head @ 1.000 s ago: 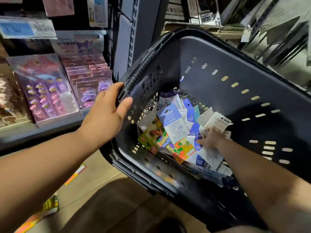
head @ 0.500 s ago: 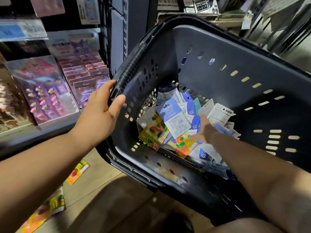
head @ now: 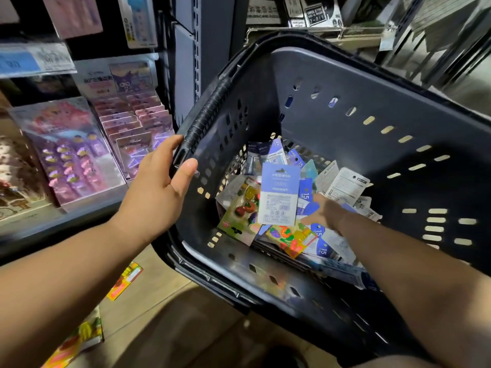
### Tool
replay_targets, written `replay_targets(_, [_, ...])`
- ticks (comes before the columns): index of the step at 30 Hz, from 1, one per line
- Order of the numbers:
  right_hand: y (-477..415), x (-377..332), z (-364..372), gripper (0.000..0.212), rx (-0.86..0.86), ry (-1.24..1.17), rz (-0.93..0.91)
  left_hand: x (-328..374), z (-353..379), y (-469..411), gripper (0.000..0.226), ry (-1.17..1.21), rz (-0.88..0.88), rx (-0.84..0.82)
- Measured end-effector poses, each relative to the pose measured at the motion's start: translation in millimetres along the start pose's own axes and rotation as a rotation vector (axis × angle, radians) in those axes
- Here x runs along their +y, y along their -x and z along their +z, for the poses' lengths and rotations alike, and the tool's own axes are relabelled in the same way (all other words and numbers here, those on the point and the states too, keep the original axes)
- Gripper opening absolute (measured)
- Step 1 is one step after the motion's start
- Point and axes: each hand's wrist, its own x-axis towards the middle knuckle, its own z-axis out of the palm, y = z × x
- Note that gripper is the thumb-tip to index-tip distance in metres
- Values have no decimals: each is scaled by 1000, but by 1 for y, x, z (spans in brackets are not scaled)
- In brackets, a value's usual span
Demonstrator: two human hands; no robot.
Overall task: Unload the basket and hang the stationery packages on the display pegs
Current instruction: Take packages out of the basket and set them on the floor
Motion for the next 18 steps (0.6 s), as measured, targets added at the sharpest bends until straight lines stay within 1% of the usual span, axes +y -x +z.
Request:
replay_targets(3, [12,-7,5,77,-5,-173,-65,-1,0,-1,72,6,6,3])
replay_targets(5, [16,-5,7,78,6,-195,-111,-2,0,-2,73,13,4,1])
replay_targets(6, [18,-4,8,74,21,-218,-142,-2,0,-2,73,15,1,-1])
replay_targets(8, [20,-2,9,60,62,-248,-177,0,0,-1,69,15,-3,3])
replay_targets(9, [22,-2,9,56,98,-257,-187,1,1,-1,67,8,-3,5])
replay_targets(11, [24,-4,7,49,181,-277,-179,5,0,0,71,-2,-10,5])
replay_targets(13, [25,-5,2,31,252,-302,-187,7,0,2,72,-2,-15,2])
replay_targets(14, [24,-5,-1,31,283,-316,-180,8,-1,2,70,-5,-15,1])
replay_targets(17, [24,-12,-2,46,260,-325,-174,4,0,1,70,-17,-14,-4])
replay_targets(18, [25,-17,0,45,245,-326,-183,4,0,2,70,-16,-15,-6])
